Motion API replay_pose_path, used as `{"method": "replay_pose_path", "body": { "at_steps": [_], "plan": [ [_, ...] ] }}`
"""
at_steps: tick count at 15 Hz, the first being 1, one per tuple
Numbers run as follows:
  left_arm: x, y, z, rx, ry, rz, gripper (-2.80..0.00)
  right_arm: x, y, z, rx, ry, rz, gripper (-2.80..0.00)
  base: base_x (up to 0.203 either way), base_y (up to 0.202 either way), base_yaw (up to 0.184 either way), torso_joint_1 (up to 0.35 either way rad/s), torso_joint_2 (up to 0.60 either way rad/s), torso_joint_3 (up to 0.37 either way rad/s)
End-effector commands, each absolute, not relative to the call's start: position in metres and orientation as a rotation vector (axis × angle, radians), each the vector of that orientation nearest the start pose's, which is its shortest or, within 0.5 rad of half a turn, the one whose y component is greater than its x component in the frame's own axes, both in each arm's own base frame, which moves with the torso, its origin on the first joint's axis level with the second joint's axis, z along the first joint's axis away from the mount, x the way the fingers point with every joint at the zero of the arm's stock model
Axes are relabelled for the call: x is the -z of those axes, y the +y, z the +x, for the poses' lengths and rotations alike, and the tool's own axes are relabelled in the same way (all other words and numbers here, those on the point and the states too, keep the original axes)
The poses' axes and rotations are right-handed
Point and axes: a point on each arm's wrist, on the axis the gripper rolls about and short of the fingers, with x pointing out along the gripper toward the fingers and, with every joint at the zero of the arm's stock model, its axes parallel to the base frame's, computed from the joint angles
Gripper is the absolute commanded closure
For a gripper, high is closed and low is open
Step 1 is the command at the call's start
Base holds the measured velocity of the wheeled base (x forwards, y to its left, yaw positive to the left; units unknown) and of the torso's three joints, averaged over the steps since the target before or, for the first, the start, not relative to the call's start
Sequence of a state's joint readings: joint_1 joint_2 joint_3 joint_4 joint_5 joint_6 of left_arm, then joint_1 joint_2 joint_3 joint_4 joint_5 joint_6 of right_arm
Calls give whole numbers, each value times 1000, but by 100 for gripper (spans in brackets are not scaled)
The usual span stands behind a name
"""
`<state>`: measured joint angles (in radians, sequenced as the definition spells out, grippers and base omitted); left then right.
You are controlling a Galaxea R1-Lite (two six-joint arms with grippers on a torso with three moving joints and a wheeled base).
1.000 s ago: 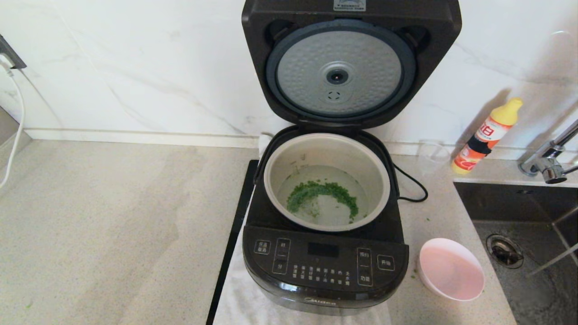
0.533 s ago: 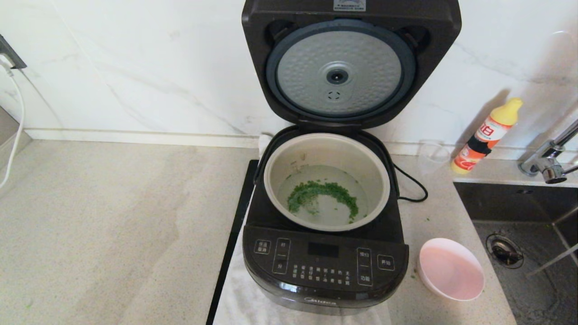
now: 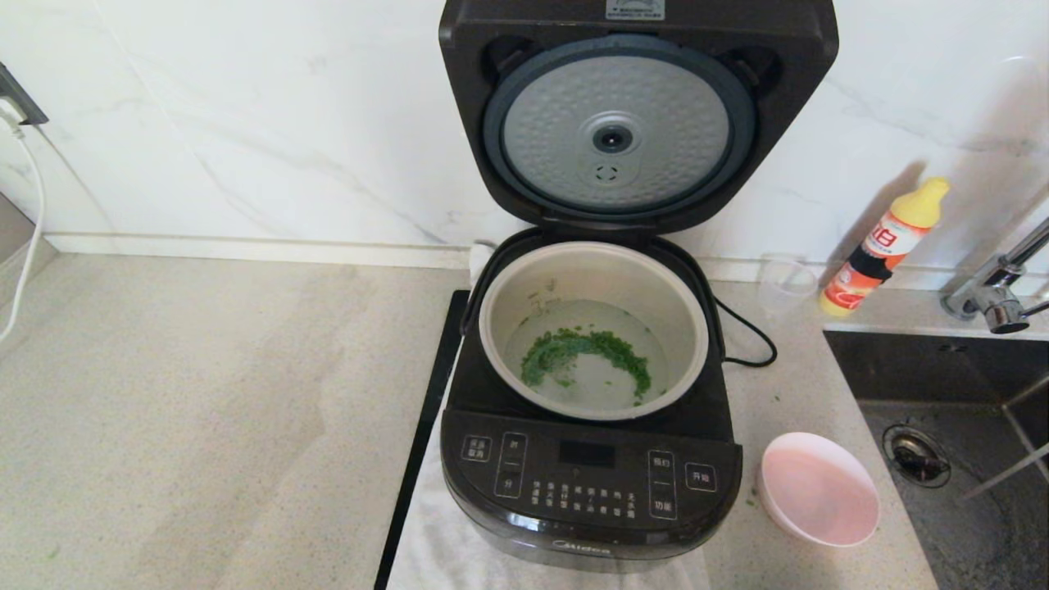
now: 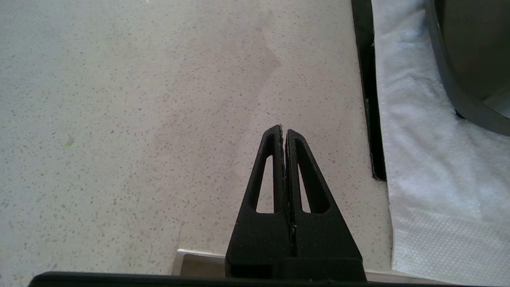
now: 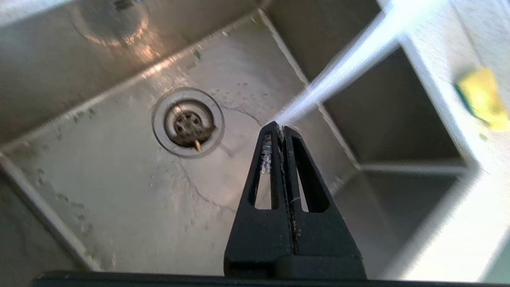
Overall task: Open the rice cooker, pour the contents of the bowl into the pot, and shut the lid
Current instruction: Turn off the tap
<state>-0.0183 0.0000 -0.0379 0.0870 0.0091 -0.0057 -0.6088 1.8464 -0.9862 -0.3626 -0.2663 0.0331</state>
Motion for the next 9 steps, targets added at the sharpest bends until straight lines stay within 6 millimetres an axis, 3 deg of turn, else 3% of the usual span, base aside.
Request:
{"method": "replay_pose_path", "body": {
  "at_steps": [1,4,9],
  "plan": [
    [-77,1,-26,9,46,-5,0,-140,-203,295,847,482,107,0,0,0,0,0,0,0],
    [-77,1,-26,8,46,-5,0,-128,-212,315,884,444,85,0,0,0,0,0,0,0],
    [-77,1,-26,9,46,-5,0,-141,-214,332,878,373,75,0,0,0,0,0,0,0]
  ]
}}
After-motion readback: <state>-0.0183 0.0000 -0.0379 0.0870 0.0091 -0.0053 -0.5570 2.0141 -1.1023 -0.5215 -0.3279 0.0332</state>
